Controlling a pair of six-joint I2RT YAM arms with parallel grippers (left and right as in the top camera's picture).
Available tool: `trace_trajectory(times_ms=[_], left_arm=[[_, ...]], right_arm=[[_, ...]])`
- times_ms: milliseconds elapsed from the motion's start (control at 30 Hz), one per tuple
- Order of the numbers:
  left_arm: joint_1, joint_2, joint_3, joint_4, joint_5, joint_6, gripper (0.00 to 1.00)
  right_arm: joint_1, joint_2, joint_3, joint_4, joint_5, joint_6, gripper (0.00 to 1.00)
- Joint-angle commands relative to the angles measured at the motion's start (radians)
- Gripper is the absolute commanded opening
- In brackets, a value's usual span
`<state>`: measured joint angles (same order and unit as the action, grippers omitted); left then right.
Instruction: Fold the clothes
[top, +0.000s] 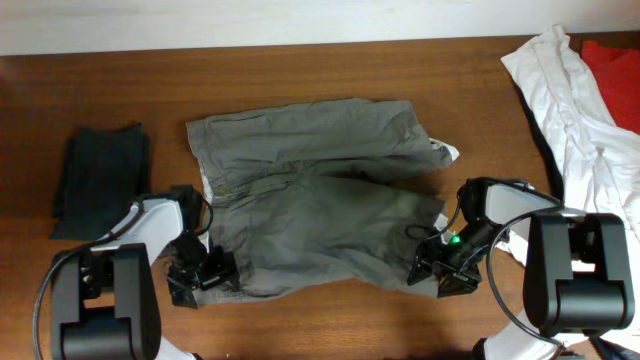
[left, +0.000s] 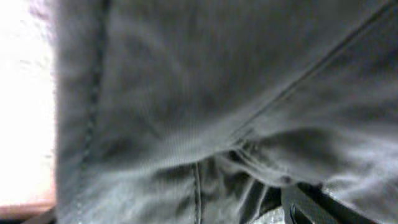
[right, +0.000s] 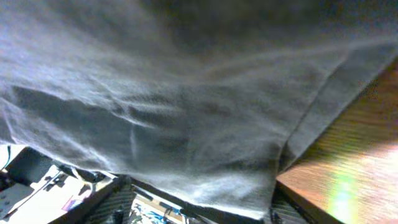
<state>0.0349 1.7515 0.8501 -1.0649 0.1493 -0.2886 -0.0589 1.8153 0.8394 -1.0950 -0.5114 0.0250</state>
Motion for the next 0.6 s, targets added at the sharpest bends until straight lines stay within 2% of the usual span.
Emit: trace_trajectory(times_ms=[0, 67, 100, 167, 233, 300, 433, 567], left_arm=[[0.0, 0.004, -0.045, 0.074, 0.073, 0.006, 0.82], [0.0, 0.004, -0.05, 0.092, 0.084, 0.006, 0.75], [0.0, 0.004, -0.05, 0.093, 0.084, 0.006, 0.66], [0.0, 0.004, -0.05, 0.093, 0.084, 0.006, 0.42], [0.0, 0.004, -0.048, 0.096, 0.089, 0.006, 0.16], [0.0, 0.004, -0.039, 0.096, 0.089, 0.006, 0.01], [0.0, -0.026, -0.01, 0.076, 0.085, 0.007, 0.0], [0.0, -0.112, 0.021, 0.013, 0.01, 0.007, 0.01]], right_arm=[[0.007, 0.025, -0.039, 0.077, 0.009, -0.018, 0.5], [0.007, 0.025, -0.039, 0.085, 0.008, -0.017, 0.33], [0.007, 0.025, -0.039, 0.09, 0.009, -0.018, 0.22], [0.005, 0.025, -0.039, 0.099, 0.01, -0.017, 0.11], [0.005, 0.025, -0.038, 0.11, 0.01, -0.017, 0.06], [0.0, 0.025, -0.032, 0.116, 0.011, -0.01, 0.04], [-0.03, 0.01, 0.002, 0.102, 0.01, -0.006, 0.04], [-0.078, -0.072, 0.031, 0.074, 0.013, -0.006, 0.04]])
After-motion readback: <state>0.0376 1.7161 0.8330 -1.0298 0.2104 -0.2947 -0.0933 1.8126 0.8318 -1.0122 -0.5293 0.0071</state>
